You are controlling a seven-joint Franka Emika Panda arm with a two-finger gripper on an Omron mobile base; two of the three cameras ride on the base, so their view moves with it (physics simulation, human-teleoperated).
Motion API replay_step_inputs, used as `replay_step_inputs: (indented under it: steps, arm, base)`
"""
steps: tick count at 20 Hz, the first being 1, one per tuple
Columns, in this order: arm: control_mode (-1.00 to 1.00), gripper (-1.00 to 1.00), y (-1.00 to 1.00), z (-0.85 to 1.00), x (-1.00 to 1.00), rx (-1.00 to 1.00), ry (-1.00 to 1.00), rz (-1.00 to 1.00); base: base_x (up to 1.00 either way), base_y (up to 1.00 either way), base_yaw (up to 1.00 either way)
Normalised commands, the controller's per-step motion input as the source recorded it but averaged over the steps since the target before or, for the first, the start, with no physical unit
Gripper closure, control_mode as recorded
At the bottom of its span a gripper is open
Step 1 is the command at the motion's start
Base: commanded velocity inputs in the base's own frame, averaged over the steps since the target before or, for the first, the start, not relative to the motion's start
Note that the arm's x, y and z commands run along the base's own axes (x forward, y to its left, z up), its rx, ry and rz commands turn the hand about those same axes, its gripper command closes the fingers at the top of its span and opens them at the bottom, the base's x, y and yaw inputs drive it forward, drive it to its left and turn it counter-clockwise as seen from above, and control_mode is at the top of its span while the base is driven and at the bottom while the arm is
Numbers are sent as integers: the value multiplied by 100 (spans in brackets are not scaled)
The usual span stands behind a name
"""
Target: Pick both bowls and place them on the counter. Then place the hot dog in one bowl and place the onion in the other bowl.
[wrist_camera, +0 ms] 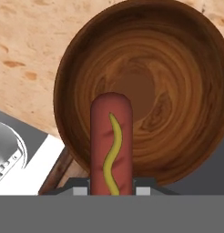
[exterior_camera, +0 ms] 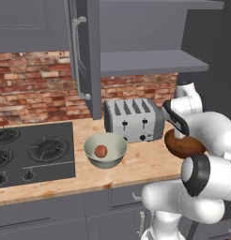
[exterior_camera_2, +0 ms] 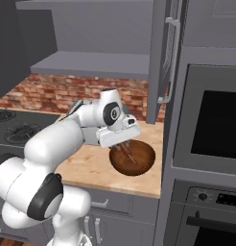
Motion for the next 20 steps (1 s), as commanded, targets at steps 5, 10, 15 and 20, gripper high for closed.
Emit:
replay_step_inputs:
  steps: [5,10,15,20]
  arm:
    - [-100,100,0,-16,0,0,0,0]
    - [-100,100,0,-15,0,0,0,0]
    - [-100,100,-2,-16,0,-1,3,0]
    - [-100,100,-6,-13,0,-2,5,0]
  base:
    - [0,0,0]
    - [0,0,0]
    - [0,0,0]
    - [0,0,0]
